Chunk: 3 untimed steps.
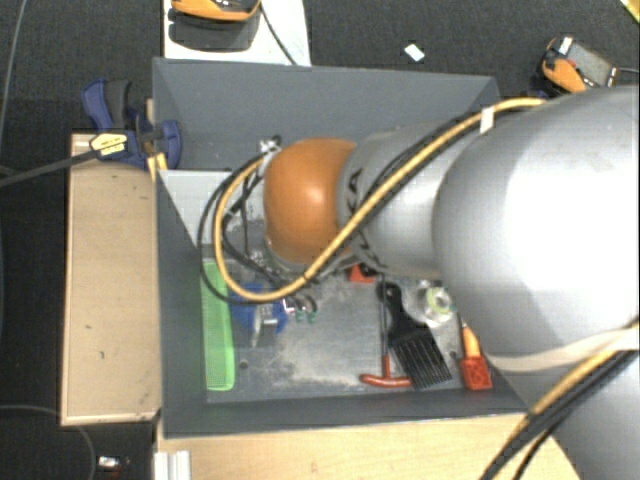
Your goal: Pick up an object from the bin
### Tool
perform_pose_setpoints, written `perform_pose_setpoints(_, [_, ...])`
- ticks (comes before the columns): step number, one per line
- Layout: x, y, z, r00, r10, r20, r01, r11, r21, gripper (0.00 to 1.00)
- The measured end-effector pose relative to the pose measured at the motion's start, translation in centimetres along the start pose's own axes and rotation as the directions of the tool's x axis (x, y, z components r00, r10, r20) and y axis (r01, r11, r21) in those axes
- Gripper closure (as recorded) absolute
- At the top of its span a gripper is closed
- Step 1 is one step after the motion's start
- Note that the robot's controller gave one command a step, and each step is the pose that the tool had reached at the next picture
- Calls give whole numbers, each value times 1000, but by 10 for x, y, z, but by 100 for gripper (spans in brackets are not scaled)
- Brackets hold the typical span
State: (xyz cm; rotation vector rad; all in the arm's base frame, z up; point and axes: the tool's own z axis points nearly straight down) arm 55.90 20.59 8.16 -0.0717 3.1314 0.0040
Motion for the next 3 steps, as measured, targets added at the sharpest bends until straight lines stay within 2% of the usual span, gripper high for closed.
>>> perform_pose_setpoints(1, [9,-9,11,997,-79,3,79,997,-3,100])
perform_pose_setpoints(2, [9,-9,11,997,-78,3,78,997,-4,100])
perform_pose_setpoints(3, [11,-9,-24,997,-77,-5,77,997,-2,100])
